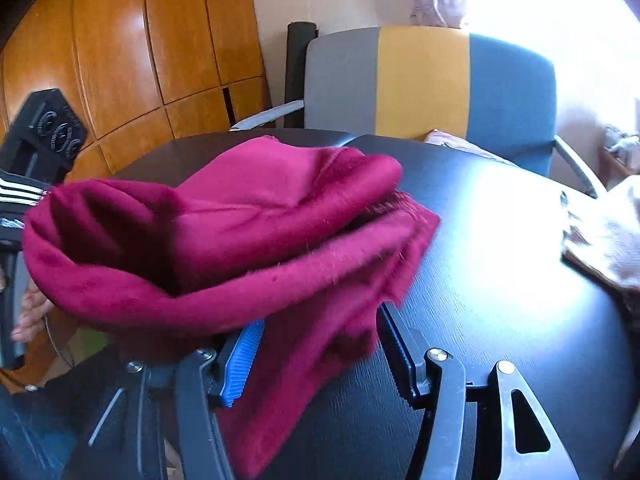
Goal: Fold clothes
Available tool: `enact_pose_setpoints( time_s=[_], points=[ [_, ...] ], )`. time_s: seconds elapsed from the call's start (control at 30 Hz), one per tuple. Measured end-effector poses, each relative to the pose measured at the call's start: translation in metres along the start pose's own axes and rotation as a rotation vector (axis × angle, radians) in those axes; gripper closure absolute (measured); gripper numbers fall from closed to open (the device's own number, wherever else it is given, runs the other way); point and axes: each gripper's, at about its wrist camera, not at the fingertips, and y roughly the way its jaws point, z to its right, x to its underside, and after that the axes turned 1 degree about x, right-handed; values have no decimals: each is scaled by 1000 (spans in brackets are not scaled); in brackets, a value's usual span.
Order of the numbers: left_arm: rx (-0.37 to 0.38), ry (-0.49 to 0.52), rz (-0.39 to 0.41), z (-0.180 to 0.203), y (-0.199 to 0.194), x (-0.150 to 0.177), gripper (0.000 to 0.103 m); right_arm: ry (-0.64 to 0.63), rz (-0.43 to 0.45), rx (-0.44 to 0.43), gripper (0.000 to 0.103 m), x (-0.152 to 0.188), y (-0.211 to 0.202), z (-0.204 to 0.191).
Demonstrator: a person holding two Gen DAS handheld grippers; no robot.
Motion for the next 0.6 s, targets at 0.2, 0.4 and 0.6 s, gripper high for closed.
enact_pose_setpoints(
  time_s=[0.2,0.4,0.6],
  points=[
    [33,90,-68,17,20,10,84,100,-32,5,49,26,-27,20],
    [70,17,2,4,-2,5,83,241,33,-87,55,-1,-35,39],
    [28,-41,91,-20,-31,6,82,349,69,-225,56,-45,-17,46]
  ],
)
